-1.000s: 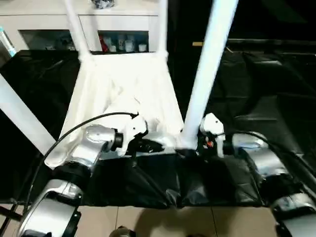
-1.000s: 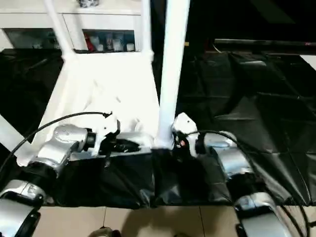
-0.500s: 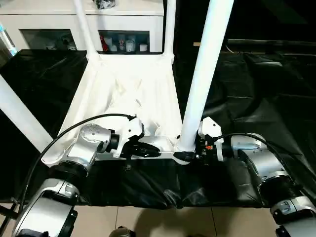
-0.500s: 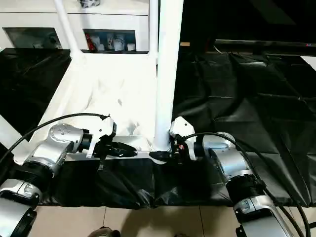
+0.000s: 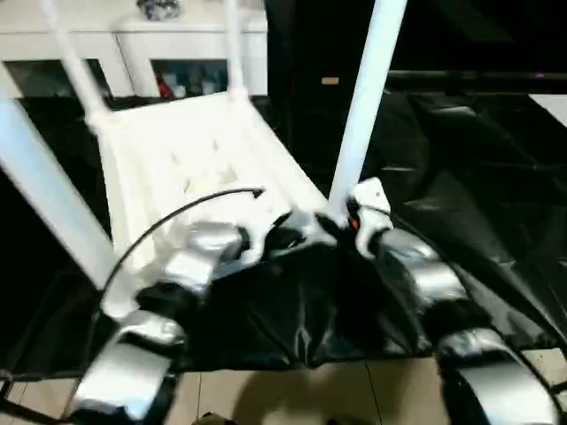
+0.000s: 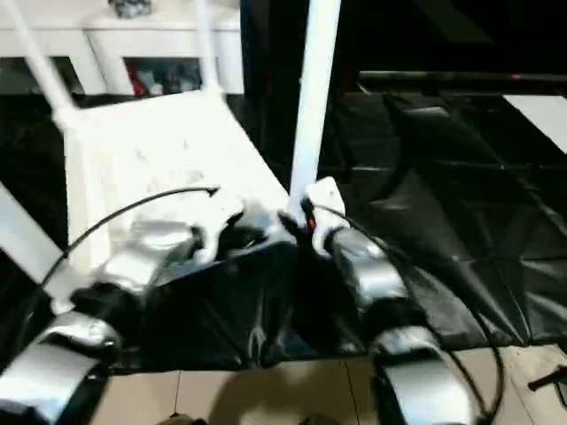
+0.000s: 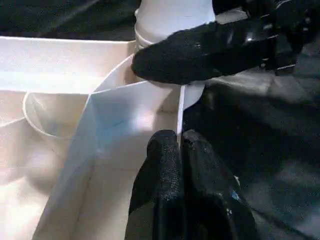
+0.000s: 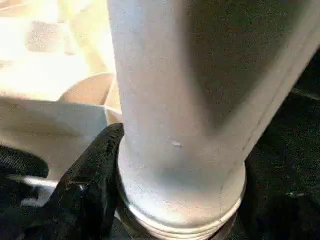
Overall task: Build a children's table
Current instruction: Rotate leg to tighten
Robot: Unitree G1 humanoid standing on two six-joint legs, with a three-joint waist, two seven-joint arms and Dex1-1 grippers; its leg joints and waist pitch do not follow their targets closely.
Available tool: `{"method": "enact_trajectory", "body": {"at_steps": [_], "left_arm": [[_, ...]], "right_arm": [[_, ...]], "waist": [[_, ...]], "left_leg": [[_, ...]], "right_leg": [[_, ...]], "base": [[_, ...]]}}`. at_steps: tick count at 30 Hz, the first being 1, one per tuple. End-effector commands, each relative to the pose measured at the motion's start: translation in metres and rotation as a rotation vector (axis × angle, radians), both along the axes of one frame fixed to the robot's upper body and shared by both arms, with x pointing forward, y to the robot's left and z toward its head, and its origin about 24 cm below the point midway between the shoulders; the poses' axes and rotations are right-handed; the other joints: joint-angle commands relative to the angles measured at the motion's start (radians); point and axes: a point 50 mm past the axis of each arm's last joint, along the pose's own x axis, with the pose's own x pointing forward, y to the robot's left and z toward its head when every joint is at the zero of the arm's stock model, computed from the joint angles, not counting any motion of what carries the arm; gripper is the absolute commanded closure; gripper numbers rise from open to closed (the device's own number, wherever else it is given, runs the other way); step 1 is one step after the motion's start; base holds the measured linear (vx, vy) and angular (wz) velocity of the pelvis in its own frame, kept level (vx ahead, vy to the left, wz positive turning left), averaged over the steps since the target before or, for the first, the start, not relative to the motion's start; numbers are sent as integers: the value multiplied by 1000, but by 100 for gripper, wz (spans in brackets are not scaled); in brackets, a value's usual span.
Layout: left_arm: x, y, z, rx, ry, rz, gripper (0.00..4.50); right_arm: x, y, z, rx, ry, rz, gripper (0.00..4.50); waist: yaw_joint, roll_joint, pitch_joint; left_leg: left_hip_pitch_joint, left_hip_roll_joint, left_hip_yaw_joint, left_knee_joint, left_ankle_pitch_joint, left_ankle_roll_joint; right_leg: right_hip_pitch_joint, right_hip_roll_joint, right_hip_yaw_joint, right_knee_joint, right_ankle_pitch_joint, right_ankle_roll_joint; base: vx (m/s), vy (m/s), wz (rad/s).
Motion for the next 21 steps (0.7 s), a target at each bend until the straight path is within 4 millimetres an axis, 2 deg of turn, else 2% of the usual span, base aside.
{"method": "enact_trajectory", "body": {"at_steps": [1,4,7,11,13,15,16,21], "left_arm": [[4,-19,13,-24,-58,-3,450],[1,-19,13,-32,-61,-36,450],[-2,-17,14,-44,-80,-84,450],[-9,-10,13,-55,-67,-183,450],[-15,-3,12,-62,-35,-250,450],[-17,0,12,-64,-37,-284,450],[-19,3,12,-69,-30,-311,450],[-22,18,14,-61,4,-392,450]], "right_arm": [[-11,40,-5,33,9,184,123],[-9,36,-2,54,10,184,99],[-8,28,0,48,-3,212,66],[-11,12,4,-2,-35,316,52],[-19,1,6,-20,-42,444,52],[-22,-3,7,-20,-39,480,52],[-24,-6,7,-20,-35,512,52],[-36,-19,9,-26,11,664,52]], "waist": [[6,-9,-68],[7,-9,-71],[7,-9,-70],[8,-8,-69],[13,-8,-67],[21,-8,-66],[26,-7,-67],[37,-3,-66]], "left_leg": [[15,26,-17,-77,-297,12],[12,25,-15,-73,-258,34],[10,26,-14,-73,-245,47],[14,28,-12,-72,-261,52],[16,31,-12,-73,-267,54],[15,32,-11,-73,-264,61],[18,34,-10,-73,-265,59],[21,37,-9,-76,-289,45]], "right_leg": [[38,-37,17,-87,-317,-184],[44,-35,16,-78,-225,-212],[47,-36,16,-75,-200,-227],[45,-37,16,-78,-216,-233],[45,-37,16,-78,-222,-235],[46,-35,17,-77,-213,-237],[45,-35,16,-76,-212,-239],[42,-35,17,-74,-233,-241]], "base": [[0,0,0],[0,0,0],[0,0,0],[0,0,0],[0,0,0],[0,0,0],[0,0,0],[0,0,0]]}}
